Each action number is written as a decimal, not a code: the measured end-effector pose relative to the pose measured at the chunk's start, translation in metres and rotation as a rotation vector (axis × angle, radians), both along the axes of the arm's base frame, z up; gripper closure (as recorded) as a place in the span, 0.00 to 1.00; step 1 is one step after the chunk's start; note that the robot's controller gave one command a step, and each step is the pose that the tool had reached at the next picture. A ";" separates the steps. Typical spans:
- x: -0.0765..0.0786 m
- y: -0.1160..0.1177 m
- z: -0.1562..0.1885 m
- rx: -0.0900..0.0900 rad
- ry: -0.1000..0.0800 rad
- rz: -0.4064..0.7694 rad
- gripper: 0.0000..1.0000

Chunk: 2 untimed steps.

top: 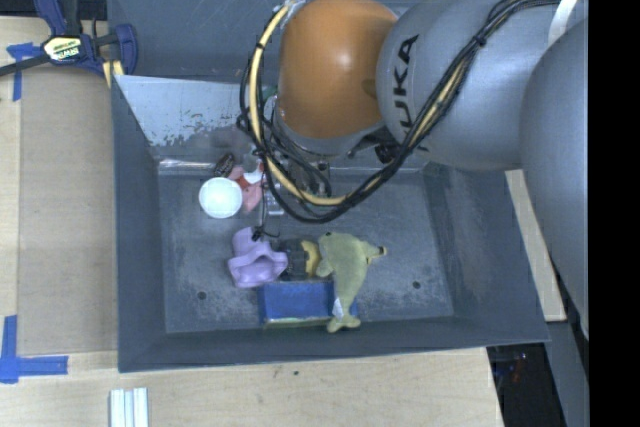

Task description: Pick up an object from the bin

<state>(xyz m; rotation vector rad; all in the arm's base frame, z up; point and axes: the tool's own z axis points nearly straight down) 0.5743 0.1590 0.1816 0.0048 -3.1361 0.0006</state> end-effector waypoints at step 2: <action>0.054 -0.006 -0.103 0.002 -0.017 0.182 0.00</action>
Offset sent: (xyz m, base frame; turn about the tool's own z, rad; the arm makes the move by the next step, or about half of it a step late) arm 0.0534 -0.0066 -0.1116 -0.1895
